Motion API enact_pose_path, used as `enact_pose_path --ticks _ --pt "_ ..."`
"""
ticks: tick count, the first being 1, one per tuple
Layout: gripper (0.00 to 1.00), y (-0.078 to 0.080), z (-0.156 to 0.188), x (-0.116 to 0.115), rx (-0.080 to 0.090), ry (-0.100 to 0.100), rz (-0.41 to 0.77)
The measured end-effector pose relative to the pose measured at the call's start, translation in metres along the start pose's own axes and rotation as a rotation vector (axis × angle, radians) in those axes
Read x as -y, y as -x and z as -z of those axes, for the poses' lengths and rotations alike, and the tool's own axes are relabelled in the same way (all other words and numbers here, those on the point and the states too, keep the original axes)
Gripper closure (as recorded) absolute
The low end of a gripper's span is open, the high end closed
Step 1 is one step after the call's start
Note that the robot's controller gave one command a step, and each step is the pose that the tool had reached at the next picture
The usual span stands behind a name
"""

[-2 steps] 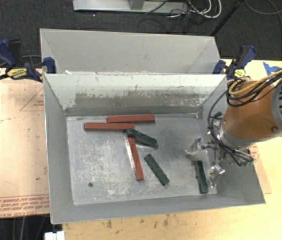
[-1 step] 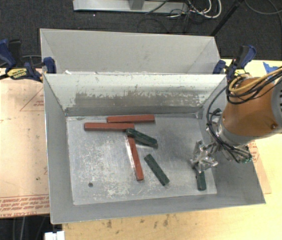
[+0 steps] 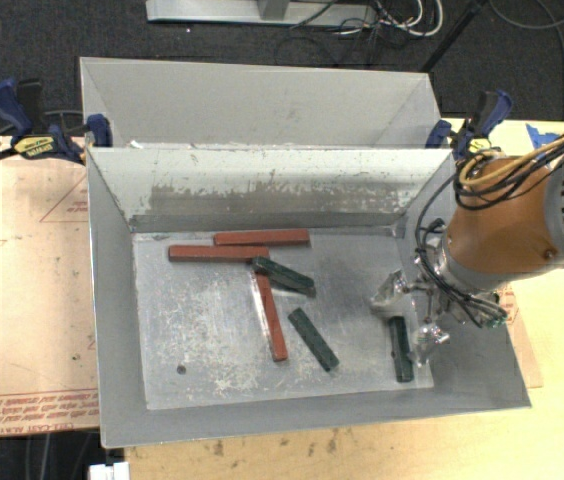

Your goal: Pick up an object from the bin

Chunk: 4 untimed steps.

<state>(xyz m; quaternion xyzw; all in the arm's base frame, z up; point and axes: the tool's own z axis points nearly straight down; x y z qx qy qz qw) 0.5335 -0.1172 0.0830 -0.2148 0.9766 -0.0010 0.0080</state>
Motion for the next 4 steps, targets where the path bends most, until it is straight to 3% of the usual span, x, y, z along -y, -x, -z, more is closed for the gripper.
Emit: enact_pose_path --ticks 1,2,3,4 --pt "1.00 0.0026 0.0012 -0.0024 0.005 0.003 0.001" --pt "0.00 -0.0006 -0.0003 0.0001 -0.002 0.001 0.000" --pt "1.00 0.0005 0.0010 -0.0006 0.000 0.002 0.000" --pt "0.00 -0.0007 -0.0004 0.0001 -0.002 0.000 0.000"
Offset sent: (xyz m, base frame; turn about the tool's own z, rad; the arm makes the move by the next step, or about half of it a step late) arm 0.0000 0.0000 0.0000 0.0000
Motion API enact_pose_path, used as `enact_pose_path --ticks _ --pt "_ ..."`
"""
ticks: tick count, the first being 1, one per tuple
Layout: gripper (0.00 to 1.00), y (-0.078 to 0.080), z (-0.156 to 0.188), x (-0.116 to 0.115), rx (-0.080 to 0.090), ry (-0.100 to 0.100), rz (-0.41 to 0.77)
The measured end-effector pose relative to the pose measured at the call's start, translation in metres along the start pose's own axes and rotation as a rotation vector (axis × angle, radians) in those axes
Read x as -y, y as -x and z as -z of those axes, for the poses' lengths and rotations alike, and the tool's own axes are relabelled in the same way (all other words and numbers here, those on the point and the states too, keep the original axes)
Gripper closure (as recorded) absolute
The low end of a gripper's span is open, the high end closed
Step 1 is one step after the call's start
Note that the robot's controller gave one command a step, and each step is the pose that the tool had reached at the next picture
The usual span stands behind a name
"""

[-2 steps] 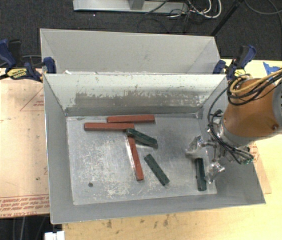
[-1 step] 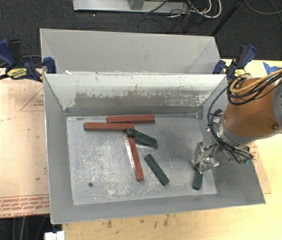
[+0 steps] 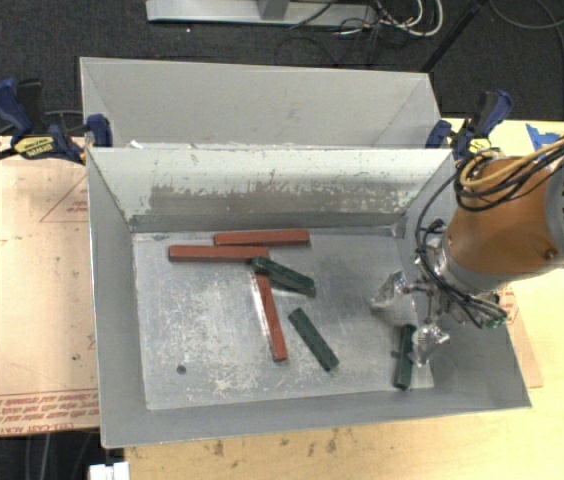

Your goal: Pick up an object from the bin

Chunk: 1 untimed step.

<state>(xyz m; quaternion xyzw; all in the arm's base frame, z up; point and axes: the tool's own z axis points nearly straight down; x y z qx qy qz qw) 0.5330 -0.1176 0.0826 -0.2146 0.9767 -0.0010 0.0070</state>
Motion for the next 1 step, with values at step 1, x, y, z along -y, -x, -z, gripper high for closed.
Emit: enact_pose_path --ticks 1 --pt "1.00 -0.0018 0.0002 0.0004 -0.006 0.003 -0.001"
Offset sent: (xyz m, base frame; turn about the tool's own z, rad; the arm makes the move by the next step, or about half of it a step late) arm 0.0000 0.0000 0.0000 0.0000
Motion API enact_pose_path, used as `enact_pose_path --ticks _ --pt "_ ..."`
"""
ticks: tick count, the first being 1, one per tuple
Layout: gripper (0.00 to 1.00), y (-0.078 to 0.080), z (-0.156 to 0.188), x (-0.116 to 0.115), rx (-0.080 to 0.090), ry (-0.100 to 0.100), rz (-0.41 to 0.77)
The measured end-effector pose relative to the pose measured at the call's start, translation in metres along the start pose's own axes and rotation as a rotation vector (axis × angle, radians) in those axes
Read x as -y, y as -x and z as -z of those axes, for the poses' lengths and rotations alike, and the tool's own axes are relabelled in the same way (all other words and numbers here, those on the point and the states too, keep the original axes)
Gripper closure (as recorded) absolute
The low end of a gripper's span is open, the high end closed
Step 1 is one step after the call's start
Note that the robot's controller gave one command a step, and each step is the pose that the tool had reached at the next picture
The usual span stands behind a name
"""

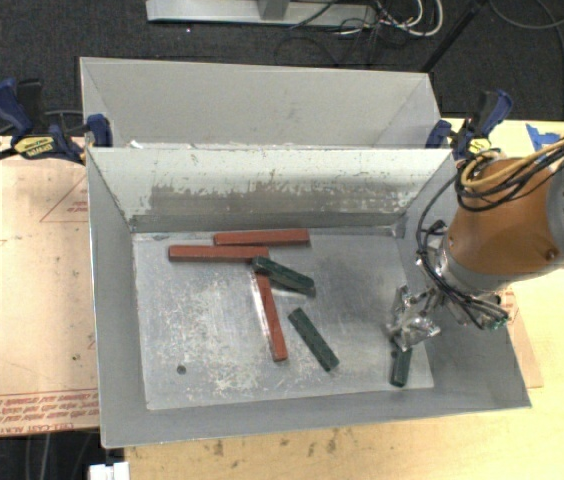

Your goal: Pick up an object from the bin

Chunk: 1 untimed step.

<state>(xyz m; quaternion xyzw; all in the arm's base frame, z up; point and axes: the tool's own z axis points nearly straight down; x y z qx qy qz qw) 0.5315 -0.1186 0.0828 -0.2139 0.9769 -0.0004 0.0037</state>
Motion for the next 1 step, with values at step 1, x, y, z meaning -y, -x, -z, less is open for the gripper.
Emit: enact_pose_path --ticks 1 --pt "0.00 0.0018 -0.0005 -0.0006 0.007 -0.002 0.000"
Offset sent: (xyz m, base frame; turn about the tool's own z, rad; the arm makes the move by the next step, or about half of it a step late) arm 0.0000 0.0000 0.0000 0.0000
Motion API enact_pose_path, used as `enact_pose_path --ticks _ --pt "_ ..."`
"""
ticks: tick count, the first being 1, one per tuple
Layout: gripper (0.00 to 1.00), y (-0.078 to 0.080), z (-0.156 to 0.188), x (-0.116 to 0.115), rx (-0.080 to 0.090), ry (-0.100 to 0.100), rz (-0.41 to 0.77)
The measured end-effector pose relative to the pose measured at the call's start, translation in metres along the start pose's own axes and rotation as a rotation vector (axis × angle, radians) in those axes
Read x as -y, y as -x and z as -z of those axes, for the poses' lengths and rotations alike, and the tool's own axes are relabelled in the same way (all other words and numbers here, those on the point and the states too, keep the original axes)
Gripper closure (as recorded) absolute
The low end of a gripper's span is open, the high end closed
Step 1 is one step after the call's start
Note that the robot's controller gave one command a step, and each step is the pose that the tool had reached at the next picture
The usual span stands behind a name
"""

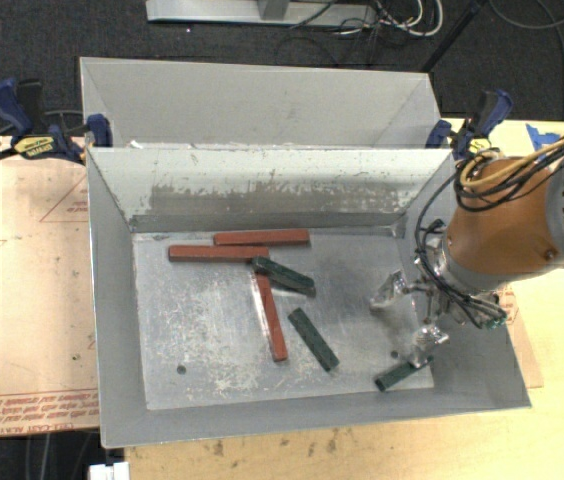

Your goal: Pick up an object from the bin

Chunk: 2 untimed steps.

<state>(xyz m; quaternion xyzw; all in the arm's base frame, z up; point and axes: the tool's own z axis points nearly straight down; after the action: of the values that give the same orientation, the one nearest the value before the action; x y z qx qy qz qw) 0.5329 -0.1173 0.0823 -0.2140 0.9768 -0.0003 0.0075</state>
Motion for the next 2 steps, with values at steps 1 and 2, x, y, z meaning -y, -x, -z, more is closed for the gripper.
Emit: enact_pose_path --ticks 1,2 --pt "0.00 -0.0001 -0.0001 0.0000 -0.001 0.000 0.000" --pt "0.00 -0.0003 -0.0001 -0.0003 -0.001 0.000 0.004"
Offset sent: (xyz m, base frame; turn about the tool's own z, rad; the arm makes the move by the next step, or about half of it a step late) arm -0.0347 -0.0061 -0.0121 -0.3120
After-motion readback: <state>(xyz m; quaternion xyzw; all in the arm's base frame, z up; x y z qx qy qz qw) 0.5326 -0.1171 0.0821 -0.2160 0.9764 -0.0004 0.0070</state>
